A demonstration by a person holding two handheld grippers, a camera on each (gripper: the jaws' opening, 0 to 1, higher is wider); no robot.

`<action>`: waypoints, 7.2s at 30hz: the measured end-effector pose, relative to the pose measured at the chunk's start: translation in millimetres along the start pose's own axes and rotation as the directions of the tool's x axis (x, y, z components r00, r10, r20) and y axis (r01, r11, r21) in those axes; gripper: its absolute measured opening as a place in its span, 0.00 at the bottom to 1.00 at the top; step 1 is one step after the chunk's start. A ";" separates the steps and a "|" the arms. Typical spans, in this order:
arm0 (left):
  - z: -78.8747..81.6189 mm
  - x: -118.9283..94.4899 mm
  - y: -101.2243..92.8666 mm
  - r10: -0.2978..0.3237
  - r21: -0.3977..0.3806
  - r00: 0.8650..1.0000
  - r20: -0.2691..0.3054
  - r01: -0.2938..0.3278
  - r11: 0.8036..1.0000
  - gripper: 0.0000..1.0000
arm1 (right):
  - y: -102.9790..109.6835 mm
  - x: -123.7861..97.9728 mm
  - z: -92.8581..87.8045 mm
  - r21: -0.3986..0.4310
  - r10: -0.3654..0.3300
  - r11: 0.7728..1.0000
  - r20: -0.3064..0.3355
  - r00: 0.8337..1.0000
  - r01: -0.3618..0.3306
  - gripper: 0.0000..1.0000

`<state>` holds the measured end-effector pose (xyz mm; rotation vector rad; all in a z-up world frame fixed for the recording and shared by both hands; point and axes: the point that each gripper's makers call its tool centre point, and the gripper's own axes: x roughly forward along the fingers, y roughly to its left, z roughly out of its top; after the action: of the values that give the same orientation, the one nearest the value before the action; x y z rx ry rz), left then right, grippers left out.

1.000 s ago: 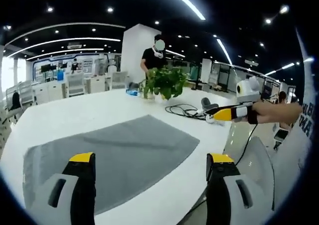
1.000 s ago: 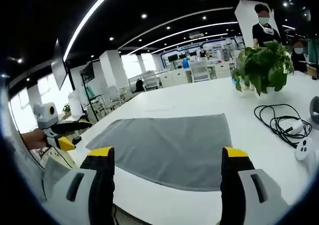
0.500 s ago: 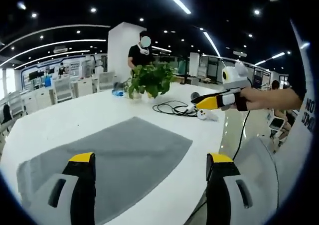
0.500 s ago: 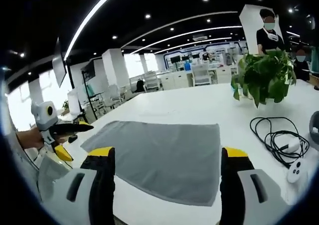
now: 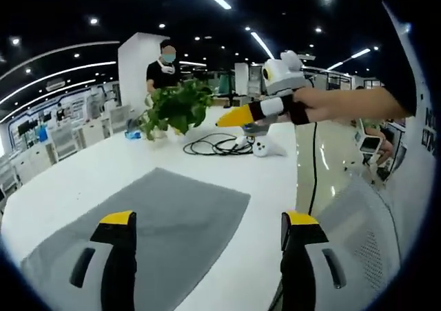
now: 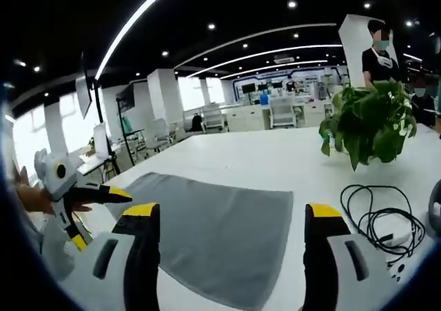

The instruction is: Fold the towel on the table until its edges align and the towel forms a compact rectangular stack.

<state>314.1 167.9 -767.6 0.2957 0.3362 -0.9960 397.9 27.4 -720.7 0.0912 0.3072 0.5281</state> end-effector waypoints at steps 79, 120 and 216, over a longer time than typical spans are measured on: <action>-63.2 202.0 -68.2 -0.199 0.001 0.967 -0.160 0.202 0.979 0.03 | -109.0 184.5 -66.2 0.055 -0.022 0.998 -0.171 0.985 0.032 0.65; -66.7 204.5 -68.8 -0.222 -0.006 0.968 -0.112 0.223 0.975 0.03 | -128.0 224.1 -112.7 -0.147 -0.066 0.989 -0.278 0.958 0.026 0.19; 97.2 -2.4 34.8 -0.027 -0.177 0.944 0.328 0.090 0.980 0.03 | -10.1 206.2 88.2 0.078 0.028 0.997 -0.050 0.998 -0.024 0.02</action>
<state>356.2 149.4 -675.1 -0.0549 0.1377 -1.0442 599.1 123.0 -693.1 0.1574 0.3765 0.5445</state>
